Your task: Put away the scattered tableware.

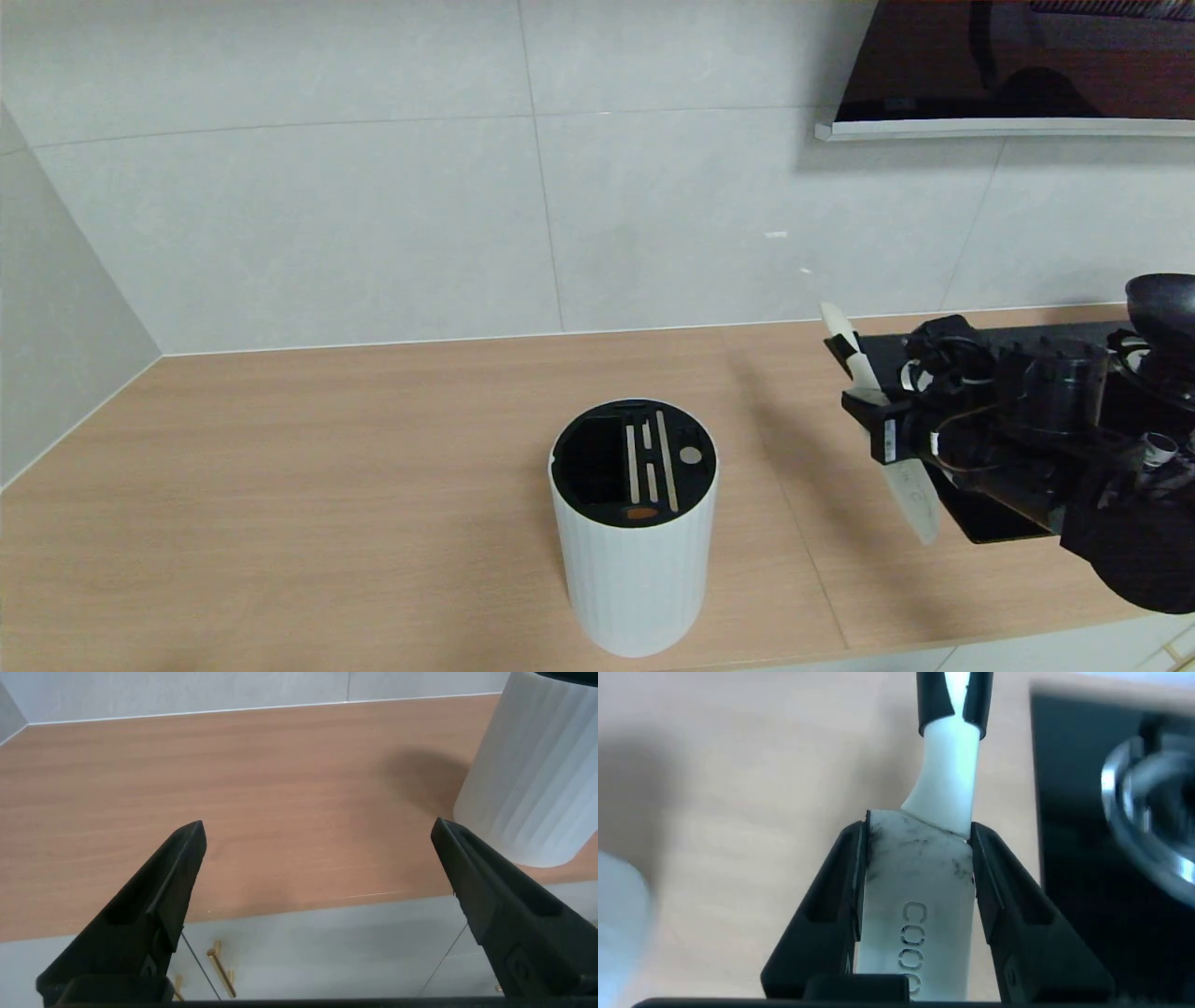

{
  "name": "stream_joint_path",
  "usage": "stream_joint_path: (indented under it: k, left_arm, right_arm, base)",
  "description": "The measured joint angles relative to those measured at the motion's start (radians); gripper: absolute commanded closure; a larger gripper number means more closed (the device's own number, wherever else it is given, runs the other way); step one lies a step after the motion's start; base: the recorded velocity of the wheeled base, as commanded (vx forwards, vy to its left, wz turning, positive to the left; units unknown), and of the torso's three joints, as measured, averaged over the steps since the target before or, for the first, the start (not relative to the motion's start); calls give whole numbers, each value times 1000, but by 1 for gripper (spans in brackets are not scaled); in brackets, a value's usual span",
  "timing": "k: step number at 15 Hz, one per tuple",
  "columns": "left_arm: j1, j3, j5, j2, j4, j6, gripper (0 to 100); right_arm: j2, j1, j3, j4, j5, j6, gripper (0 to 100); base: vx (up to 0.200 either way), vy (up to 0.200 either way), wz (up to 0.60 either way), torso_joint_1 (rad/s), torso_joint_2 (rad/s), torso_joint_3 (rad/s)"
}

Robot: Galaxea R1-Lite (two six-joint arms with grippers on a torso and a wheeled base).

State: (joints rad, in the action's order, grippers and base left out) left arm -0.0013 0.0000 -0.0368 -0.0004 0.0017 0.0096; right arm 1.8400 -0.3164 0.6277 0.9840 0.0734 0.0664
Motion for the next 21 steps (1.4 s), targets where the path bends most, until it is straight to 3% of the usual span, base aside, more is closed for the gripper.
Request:
stream_joint_path:
  k: [5, 10, 13, 17, 21]
  left_arm:
    - [0, 0, 3, 0, 0, -1, 0]
    - [0, -2, -3, 0, -4, 7, 0]
    - [0, -53, -12, 0, -11, -29, 0]
    - [-20, -157, -215, 55, 103, -47, 0]
    - [-41, -269, -320, 231, 122, -51, 0]
  right_arm:
    - [-70, -128, 213, -193, 3, 1, 100]
    - [-94, -193, 227, -193, 11, -1, 100]
    - [-106, -214, 226, -192, 11, 0, 100]
    - [-108, -235, 263, -197, 4, 1, 100]
    - [-106, -249, 322, -207, 1, 2, 100]
  base:
    - [0, 0, 0, 0, 0, 0]
    - [0, 0, 0, 0, 0, 0]
    - [0, 0, 0, 0, 0, 0]
    - [0, 0, 0, 0, 0, 0]
    - [0, 0, 0, 0, 0, 0]
